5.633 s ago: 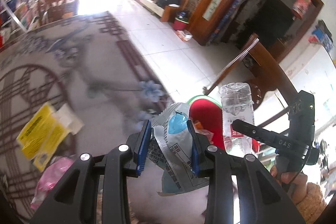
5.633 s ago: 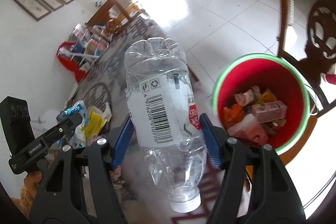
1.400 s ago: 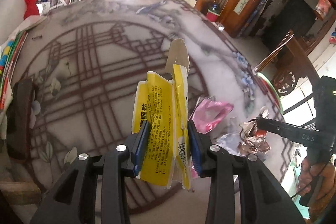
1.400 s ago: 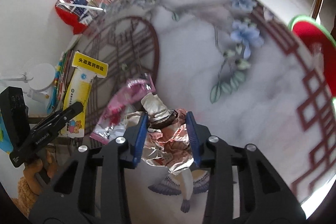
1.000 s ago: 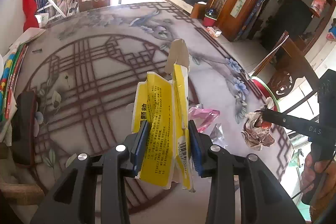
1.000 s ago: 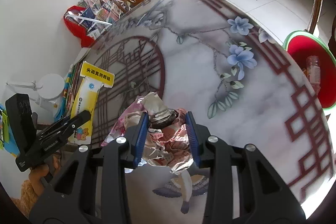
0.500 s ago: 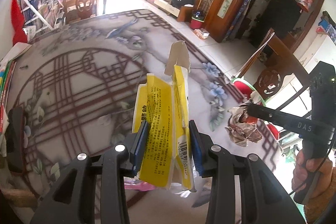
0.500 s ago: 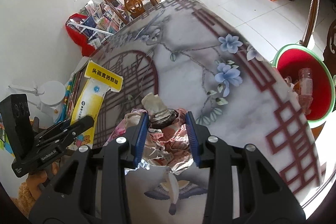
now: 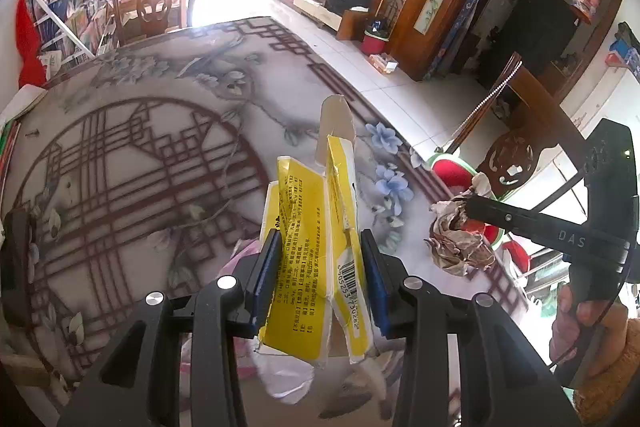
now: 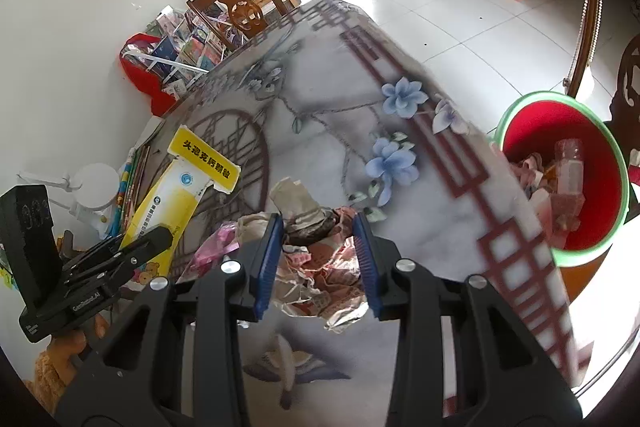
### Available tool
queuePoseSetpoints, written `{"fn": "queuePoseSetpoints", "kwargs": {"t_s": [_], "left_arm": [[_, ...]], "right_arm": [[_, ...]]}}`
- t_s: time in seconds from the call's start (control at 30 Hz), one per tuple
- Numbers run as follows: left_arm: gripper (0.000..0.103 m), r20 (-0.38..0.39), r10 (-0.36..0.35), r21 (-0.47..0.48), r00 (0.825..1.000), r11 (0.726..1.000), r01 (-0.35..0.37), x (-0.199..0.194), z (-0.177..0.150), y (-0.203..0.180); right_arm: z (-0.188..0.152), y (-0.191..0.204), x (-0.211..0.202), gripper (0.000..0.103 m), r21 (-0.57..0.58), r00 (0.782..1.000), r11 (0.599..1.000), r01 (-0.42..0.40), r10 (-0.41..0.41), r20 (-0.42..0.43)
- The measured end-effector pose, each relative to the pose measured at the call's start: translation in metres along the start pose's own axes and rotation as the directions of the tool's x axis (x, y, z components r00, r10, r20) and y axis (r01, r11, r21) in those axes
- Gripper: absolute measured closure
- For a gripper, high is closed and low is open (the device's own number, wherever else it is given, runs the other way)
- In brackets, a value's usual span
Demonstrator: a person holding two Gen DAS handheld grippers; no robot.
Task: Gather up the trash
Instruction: 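Carry the yellow packets and foil to the red bucket and open both tools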
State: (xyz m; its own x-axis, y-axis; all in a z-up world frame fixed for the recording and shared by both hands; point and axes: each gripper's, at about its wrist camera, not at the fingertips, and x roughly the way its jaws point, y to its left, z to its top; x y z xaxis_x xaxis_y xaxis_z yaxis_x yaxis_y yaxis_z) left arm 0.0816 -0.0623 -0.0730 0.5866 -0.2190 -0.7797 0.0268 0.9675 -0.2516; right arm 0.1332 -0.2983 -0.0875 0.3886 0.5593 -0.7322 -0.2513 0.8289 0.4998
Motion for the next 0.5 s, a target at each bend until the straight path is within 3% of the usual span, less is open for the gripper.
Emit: {"fn": "queuePoseSetpoints", "kwargs": {"t_s": [0.5], "left_arm": [[0.066, 0.008, -0.028, 0.076, 1.000, 0.997, 0.028, 0.038, 0.040, -0.089]], "right_arm": [[0.034, -0.078, -0.031, 0.067, 0.045, 0.999, 0.999, -0.004, 0.002, 0.044]]}}
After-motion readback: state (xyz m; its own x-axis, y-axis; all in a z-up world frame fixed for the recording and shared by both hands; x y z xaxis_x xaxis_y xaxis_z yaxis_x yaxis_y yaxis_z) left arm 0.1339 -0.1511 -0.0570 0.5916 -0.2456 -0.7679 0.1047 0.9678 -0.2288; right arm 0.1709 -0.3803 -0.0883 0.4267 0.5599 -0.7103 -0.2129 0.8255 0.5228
